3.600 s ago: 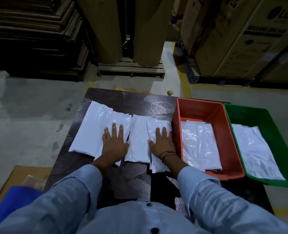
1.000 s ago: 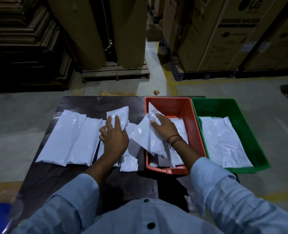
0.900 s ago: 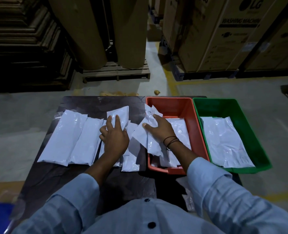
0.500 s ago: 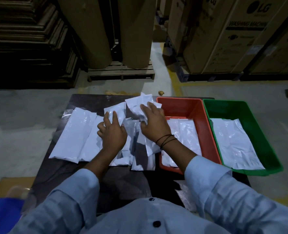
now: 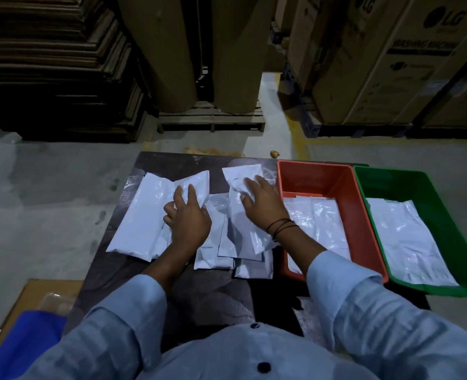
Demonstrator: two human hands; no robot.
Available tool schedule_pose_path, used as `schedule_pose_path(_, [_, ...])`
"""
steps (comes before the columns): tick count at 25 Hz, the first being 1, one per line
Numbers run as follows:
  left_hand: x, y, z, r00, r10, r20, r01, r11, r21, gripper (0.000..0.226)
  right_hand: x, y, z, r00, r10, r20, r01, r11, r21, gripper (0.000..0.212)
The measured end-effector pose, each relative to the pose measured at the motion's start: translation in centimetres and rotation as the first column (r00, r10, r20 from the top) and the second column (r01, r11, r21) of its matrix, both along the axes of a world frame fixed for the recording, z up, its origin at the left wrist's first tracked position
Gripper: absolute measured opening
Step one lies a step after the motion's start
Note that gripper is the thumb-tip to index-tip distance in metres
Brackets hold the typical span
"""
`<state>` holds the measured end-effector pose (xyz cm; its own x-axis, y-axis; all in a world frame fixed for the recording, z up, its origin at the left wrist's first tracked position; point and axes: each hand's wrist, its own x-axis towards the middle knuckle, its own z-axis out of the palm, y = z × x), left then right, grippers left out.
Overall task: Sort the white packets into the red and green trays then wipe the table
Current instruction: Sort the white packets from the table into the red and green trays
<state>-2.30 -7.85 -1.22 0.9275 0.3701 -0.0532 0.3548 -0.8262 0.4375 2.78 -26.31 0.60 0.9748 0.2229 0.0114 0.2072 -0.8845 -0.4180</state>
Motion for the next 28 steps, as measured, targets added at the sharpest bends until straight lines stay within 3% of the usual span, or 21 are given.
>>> schedule_pose_path(4, [1.3, -2.3, 1.3, 0.997, -0.07, 0.044, 0.072, 0.997, -0.042, 0.061, 1.2, -5.3, 1.8, 0.965, -0.137, 0.225, 0.117, 0.988, 0.097, 0.054])
schedule_pose_path(7, [2.2, -5.5, 2.2, 0.991, -0.12, 0.062, 0.124, 0.99, -0.068, 0.06, 1.2, -11.1, 1.6, 0.937, -0.194, 0.292, 0.198, 0.98, 0.018, 0.057])
schedule_pose_path(12, [2.3, -11.0, 2.6, 0.977, -0.204, 0.067, 0.21, 0.974, -0.089, 0.061, -0.9, -16.5, -1.9, 0.919, -0.359, 0.164, 0.388, 0.899, -0.204, 0.053])
schedule_pose_path(14, [2.1, -12.5, 2.7, 0.976, -0.213, 0.049, 0.217, 0.971, -0.104, 0.061, -1.5, -17.2, -4.5, 0.951, -0.307, -0.021, 0.285, 0.903, -0.323, 0.06])
schedule_pose_path(17, [1.6, -14.0, 2.8, 0.976, -0.216, 0.023, 0.217, 0.971, -0.104, 0.062, -2.3, -17.6, -8.2, 0.919, -0.284, -0.275, 0.178, 0.919, -0.353, 0.071])
schedule_pose_path(24, [1.2, -16.6, 4.2, 0.987, -0.159, 0.026, 0.161, 0.983, -0.093, 0.062, -1.8, -18.2, -8.0, 0.905, -0.233, -0.357, 0.141, 0.954, -0.264, 0.075])
schedule_pose_path(28, [1.6, -20.6, 4.8, 0.98, -0.189, 0.064, 0.194, 0.978, -0.077, 0.064, -0.8, -19.6, -4.6, 0.963, -0.2, -0.179, 0.195, 0.98, -0.043, 0.064])
